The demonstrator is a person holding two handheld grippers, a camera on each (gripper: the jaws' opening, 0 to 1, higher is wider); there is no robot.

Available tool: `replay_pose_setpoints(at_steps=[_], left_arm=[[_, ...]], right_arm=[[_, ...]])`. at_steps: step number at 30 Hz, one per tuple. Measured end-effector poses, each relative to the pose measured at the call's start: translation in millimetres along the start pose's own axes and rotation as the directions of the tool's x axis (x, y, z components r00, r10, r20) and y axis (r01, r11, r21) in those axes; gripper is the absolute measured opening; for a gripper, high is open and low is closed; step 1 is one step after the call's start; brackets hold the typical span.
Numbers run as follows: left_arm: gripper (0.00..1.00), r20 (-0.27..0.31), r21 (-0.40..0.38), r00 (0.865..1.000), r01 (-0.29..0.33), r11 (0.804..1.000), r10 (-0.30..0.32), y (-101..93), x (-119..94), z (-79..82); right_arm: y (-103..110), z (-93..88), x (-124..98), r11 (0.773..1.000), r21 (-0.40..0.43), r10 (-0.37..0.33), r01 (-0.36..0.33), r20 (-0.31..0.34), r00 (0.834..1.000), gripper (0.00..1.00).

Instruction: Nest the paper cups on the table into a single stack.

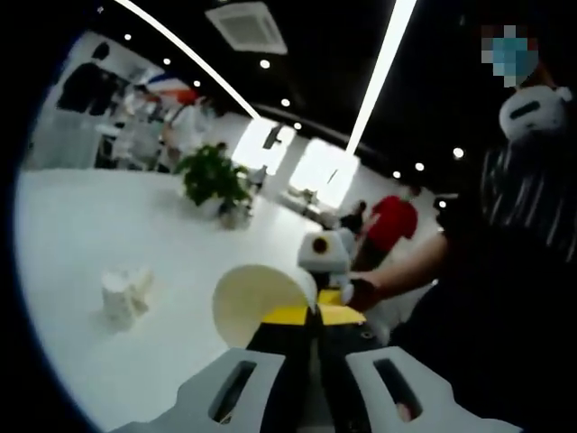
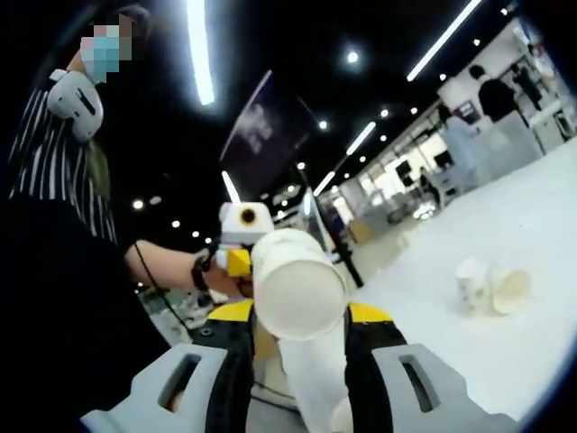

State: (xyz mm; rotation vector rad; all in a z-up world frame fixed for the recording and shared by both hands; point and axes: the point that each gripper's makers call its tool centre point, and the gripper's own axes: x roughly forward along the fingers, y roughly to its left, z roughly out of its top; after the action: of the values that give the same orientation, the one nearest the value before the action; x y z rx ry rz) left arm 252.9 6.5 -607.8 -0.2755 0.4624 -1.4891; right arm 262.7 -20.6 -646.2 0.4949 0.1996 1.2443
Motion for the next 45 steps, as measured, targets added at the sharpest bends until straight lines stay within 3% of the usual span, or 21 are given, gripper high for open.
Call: replay_pose_setpoints(at_steps=[20, 25, 39, 45], left_arm=[[0.00, -0.012, 0.038, 1.000, -0.007, 0.999, 0.007, 5.8, 1, 10.6], [0.00, -0.019, 0.059, 1.000, -0.020, 0.998, 0.021, 7.6, 1, 14.9], [0.00, -0.099, 0.147, 0.991, -0.070, 0.987, 0.085, 19.8, -4, 10.5], [0.00, -0.185, 0.203, 0.978, -0.058, 0.978, 0.096, 21.2, 0, 5.2]], right_arm=[[-6, -8.7, -11, 0.997, -0.052, -0.054, 0.052, -0.045, 0.998, 0.49], [-14, -5.7, -19, 0.992, -0.069, -0.104, 0.102, -0.027, 0.994, 0.57], [-49, -1.4, -51, 0.947, -0.177, -0.278, 0.267, -0.041, 0.960, 0.78], [-58, -3.4, -58, 0.920, -0.231, -0.336, 0.315, -0.057, 0.940, 0.95]])
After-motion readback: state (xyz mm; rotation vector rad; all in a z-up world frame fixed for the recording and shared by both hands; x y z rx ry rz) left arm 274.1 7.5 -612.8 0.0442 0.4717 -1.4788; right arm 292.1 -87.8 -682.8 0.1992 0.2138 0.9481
